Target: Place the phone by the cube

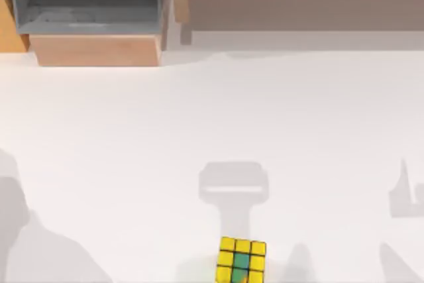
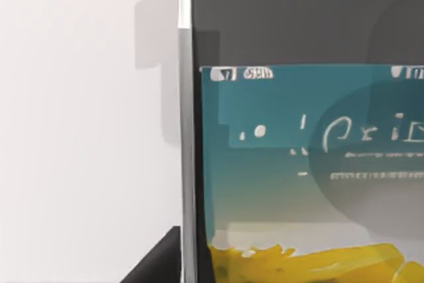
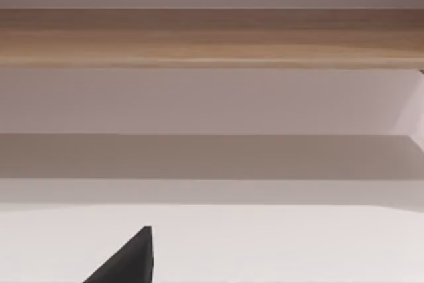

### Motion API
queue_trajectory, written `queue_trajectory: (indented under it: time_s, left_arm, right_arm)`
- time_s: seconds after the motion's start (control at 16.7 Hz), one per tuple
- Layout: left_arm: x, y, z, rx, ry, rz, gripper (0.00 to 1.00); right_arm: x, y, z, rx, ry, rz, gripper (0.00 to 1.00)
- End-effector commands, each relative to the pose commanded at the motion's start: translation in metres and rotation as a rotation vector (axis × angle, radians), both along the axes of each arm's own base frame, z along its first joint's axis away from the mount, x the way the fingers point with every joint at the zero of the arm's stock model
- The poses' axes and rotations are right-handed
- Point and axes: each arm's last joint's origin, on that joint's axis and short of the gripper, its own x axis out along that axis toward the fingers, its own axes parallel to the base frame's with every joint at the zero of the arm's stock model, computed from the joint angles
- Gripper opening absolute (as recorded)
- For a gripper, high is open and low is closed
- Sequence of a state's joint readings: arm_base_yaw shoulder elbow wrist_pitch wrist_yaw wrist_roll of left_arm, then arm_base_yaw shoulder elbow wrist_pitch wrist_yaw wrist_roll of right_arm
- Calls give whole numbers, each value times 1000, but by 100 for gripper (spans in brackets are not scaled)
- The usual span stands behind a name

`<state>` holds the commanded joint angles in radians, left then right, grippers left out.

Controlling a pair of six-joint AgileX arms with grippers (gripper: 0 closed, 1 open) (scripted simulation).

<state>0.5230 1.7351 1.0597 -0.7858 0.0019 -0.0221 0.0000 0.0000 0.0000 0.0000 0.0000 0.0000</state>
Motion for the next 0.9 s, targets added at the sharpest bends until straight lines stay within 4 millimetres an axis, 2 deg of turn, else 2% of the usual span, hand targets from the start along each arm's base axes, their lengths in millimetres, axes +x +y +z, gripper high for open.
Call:
queue_trajectory:
  time_s: [0.24,0.48,0.66,0.9]
  left_arm:
    - [17,-46,19,8,-39,-69,0]
    - [23,-112,30,-7,-45,-162,0]
    - [16,-166,34,-21,-32,-242,0]
    - [-9,-231,37,-32,-1,-351,0]
  right_arm:
    - [0,0,0,0,0,0,100]
    - [0,0,0,0,0,0,100]
    - [0,0,0,0,0,0,100]
    - [0,0,0,0,0,0,100]
